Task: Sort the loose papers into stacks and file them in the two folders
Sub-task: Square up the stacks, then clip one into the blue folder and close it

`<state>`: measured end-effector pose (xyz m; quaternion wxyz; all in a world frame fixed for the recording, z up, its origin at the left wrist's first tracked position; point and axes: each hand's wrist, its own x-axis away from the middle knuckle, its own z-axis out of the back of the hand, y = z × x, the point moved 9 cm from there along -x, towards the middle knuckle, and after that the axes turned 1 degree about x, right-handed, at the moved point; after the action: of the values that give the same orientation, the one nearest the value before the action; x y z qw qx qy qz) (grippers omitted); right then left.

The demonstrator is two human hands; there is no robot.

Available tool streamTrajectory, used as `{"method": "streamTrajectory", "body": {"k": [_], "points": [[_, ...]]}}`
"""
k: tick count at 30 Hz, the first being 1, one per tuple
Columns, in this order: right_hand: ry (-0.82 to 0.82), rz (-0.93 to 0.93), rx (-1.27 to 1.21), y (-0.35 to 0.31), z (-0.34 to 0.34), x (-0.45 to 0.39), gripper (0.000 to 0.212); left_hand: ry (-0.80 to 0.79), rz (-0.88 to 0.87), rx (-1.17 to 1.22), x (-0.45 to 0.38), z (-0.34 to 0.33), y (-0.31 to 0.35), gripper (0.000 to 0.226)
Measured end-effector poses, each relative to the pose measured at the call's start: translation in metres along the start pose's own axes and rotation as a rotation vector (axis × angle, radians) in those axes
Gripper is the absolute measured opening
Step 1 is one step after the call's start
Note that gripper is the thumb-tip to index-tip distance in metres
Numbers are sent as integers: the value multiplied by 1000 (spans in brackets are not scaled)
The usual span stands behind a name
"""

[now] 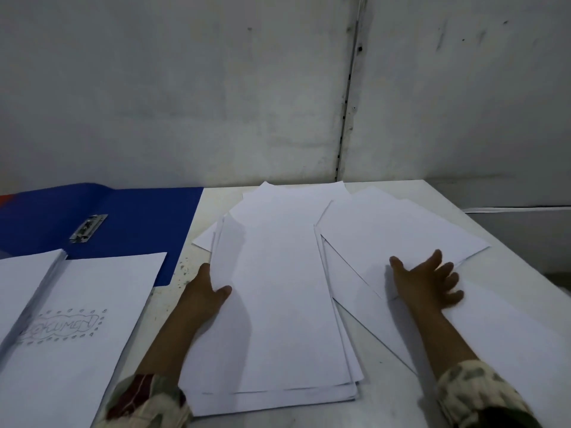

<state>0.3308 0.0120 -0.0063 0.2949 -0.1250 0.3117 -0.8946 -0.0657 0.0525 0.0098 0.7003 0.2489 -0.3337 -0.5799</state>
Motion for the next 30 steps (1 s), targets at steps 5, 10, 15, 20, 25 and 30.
{"method": "streamTrajectory", "body": {"k": [5, 10, 15, 20, 25, 30], "points": [[25, -53, 30, 14, 10, -14, 113, -18, 13, -29, 0, -5, 1, 58], [47, -73, -9, 9, 15, -19, 122, -21, 24, -58, -1, -7, -2, 62], [30, -25, -165, 4, 10, -28, 110, -15, 33, -69, -1, -7, -4, 62], [-4, 8, -401, -3, 15, -25, 107, -7, 33, -82, 1, -8, -3, 61], [-96, 63, -430, -7, 9, -30, 68, 1, 43, -89, 2, -7, -3, 65], [-1, -94, -665, 15, 16, -34, 45, 12, 33, -72, 5, -5, 1, 63]]}}
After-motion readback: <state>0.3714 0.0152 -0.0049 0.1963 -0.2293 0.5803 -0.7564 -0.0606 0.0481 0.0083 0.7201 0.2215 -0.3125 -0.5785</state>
